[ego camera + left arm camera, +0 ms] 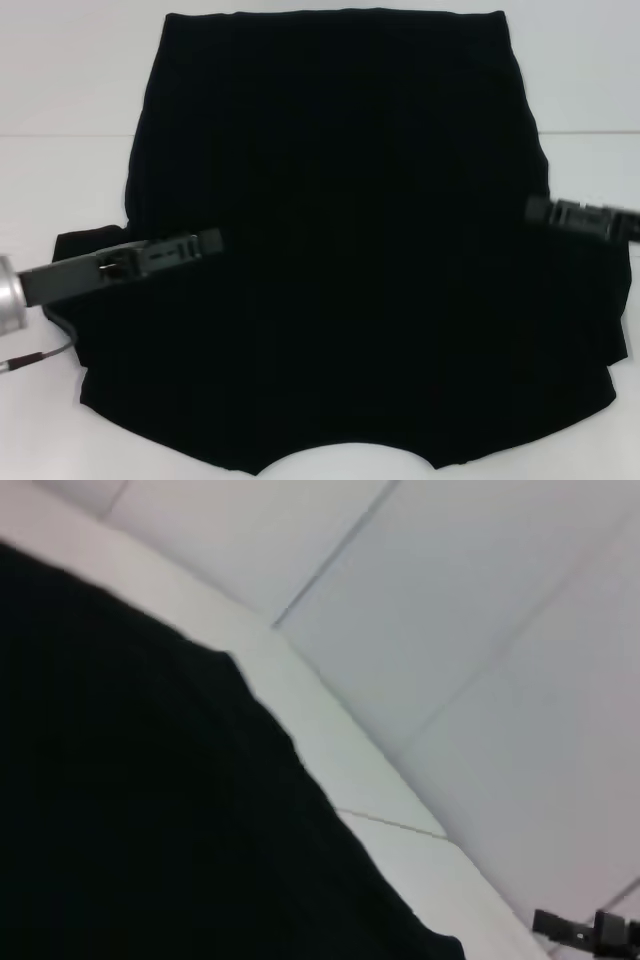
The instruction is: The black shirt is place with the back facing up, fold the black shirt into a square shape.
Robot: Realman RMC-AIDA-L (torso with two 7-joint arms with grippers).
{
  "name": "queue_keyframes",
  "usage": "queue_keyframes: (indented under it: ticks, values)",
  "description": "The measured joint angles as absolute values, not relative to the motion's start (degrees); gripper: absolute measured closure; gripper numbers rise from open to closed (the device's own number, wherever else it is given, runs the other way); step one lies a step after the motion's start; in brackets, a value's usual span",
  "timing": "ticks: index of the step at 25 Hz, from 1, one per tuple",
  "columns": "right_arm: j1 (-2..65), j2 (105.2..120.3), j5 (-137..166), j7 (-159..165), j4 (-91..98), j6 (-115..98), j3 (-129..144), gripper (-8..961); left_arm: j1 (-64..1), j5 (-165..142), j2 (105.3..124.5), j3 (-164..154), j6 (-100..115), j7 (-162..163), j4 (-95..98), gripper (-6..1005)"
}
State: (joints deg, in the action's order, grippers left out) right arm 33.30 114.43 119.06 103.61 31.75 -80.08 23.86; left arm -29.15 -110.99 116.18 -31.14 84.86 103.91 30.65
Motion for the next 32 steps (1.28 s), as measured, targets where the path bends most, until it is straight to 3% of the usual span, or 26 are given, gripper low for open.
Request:
queue_keyframes:
  ticks: [5,9,17,29,32]
  values:
    - [37.65,110.30,119.47,119.23,31.90,-78.38,24.71,37,-26.89,-111.43,114.14,-30.36,86.22,115.59,31.92,255]
    - [39.34,107.53,119.63,127.37,32.74,-78.21,26.46,37,-24.68,-114.03,113.21,-28.28,87.05,123.16,34.15,327]
    - [39.19,107.09,119.63,130.11,34.04,-78.50,27.94,38,-23.32,-123.45,111.55,-23.41,86.62,130.09,35.78,469]
    - [37.92,106.97,119.62,130.19,33.72,-78.91,28.03,37,-23.77,-130.02,111.36,-22.33,81.47,131.50,34.66,651]
    - [37.87,106.96,119.62,130.20,33.73,-78.86,28.04,37,-23.89,-130.80,111.56,-22.59,78.58,131.71,33.42,646]
